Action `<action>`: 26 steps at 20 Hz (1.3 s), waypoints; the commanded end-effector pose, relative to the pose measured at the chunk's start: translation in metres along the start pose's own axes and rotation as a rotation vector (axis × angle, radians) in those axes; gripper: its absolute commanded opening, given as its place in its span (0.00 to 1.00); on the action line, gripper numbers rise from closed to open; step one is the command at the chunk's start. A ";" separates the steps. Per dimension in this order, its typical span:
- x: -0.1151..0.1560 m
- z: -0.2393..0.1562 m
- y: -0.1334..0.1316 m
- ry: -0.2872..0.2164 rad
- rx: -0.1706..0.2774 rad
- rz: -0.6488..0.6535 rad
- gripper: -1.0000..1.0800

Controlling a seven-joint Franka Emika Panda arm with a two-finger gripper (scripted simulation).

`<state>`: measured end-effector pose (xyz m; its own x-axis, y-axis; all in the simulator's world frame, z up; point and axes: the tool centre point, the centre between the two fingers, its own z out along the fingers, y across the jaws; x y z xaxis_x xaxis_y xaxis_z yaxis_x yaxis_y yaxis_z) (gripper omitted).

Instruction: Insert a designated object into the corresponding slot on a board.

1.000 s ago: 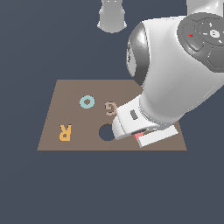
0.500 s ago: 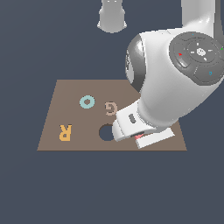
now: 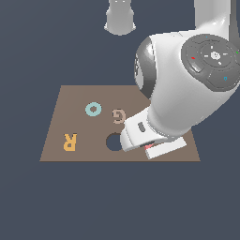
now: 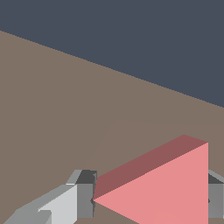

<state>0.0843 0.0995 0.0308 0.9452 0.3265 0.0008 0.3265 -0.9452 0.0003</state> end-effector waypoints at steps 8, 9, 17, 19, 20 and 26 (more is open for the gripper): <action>-0.002 -0.002 -0.001 -0.001 0.000 0.005 0.00; -0.003 -0.003 -0.002 -0.001 0.000 0.007 0.00; -0.020 -0.004 -0.013 -0.002 0.000 0.054 0.00; -0.026 -0.004 -0.017 -0.002 0.000 0.074 0.00; -0.030 -0.005 -0.020 -0.002 -0.001 0.085 0.00; -0.057 -0.007 -0.042 -0.002 -0.001 0.168 0.00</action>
<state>0.0252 0.1174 0.0366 0.9827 0.1851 -0.0017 0.1851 -0.9827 0.0017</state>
